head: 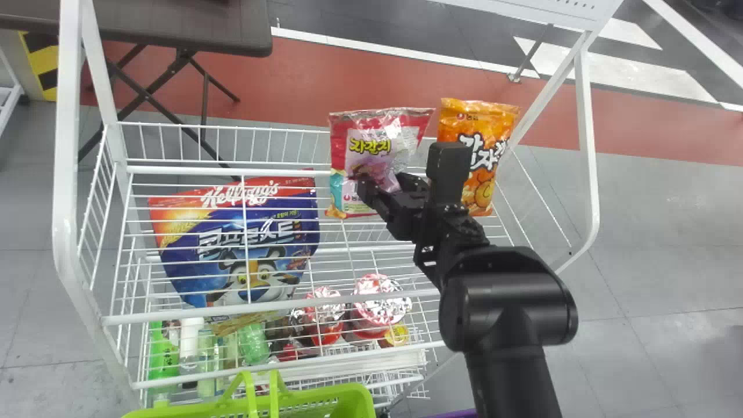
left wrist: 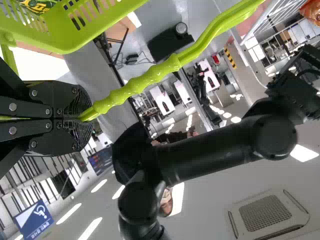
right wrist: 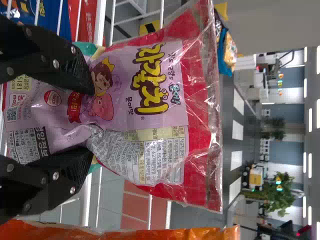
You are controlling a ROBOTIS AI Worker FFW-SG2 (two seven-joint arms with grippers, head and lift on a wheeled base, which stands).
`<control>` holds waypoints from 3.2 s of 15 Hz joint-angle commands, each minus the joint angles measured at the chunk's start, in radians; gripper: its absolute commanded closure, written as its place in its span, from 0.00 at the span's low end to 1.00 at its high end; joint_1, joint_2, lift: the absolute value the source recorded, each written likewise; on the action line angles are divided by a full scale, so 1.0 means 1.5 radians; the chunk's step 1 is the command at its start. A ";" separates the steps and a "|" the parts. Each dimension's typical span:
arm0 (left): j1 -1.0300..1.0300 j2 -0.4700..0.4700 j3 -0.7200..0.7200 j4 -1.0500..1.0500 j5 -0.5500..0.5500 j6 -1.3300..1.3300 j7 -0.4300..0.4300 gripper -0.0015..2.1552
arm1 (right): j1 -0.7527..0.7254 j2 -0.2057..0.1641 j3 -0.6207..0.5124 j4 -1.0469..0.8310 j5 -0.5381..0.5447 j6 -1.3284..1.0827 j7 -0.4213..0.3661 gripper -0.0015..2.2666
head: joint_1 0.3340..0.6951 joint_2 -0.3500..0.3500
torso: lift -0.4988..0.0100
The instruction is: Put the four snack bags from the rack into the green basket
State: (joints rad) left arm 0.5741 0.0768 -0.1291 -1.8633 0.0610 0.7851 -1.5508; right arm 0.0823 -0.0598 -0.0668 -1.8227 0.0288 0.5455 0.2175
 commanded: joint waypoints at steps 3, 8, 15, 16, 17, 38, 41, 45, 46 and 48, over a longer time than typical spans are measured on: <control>-0.001 0.000 -0.005 -0.002 0.000 0.000 0.000 0.99 | 0.068 0.000 -0.016 -0.079 -0.041 -0.016 -0.001 0.97 | 1.00 0.00 | 0.97; -0.001 0.000 -0.005 -0.004 0.002 0.000 0.000 0.99 | 0.254 0.000 -0.068 -0.334 -0.185 0.076 0.014 0.97 | 1.00 0.00 | 0.97; 0.009 -0.003 -0.009 -0.002 0.002 -0.013 0.008 0.99 | 0.355 0.010 -0.162 -0.496 -0.304 0.513 0.076 0.97 | 1.00 0.00 | 0.97; 0.009 -0.003 -0.008 -0.002 0.002 -0.015 0.008 0.99 | 0.378 0.018 -0.168 -0.500 -0.309 0.530 0.090 0.97 | 1.00 0.00 | 0.97; 0.009 -0.003 -0.008 -0.002 0.002 -0.015 0.009 0.99 | 0.401 0.029 -0.173 -0.505 -0.309 0.519 0.099 0.97 | 1.00 0.00 | 0.97; 0.010 -0.012 -0.012 0.004 0.000 -0.031 0.014 0.99 | 0.474 0.030 -0.108 -0.306 -0.336 0.481 0.214 0.00 | 1.00 0.00 | 0.97; 0.006 -0.013 -0.016 0.005 -0.001 -0.029 0.015 0.99 | 0.474 0.030 -0.112 -0.315 -0.309 0.468 0.221 0.03 | 1.00 0.00 | 0.97; 0.003 -0.013 -0.018 0.007 -0.003 -0.025 0.015 0.99 | 0.474 0.030 -0.116 -0.315 -0.269 0.329 0.216 0.03 | 1.00 0.00 | 0.97; 0.003 -0.013 -0.017 0.007 -0.003 -0.025 0.015 0.99 | 0.475 0.031 -0.114 -0.315 -0.258 0.274 0.215 0.03 | 1.00 0.00 | 0.97; 0.003 -0.014 -0.017 0.008 -0.003 -0.025 0.016 0.99 | 0.475 0.031 -0.111 -0.315 -0.243 0.188 0.210 0.03 | 1.00 0.00 | 0.97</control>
State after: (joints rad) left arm 0.5783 0.0561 -0.1552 -1.8525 0.0567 0.7482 -1.5274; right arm 0.7942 -0.0141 -0.2364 -2.2949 -0.3532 0.9238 0.5351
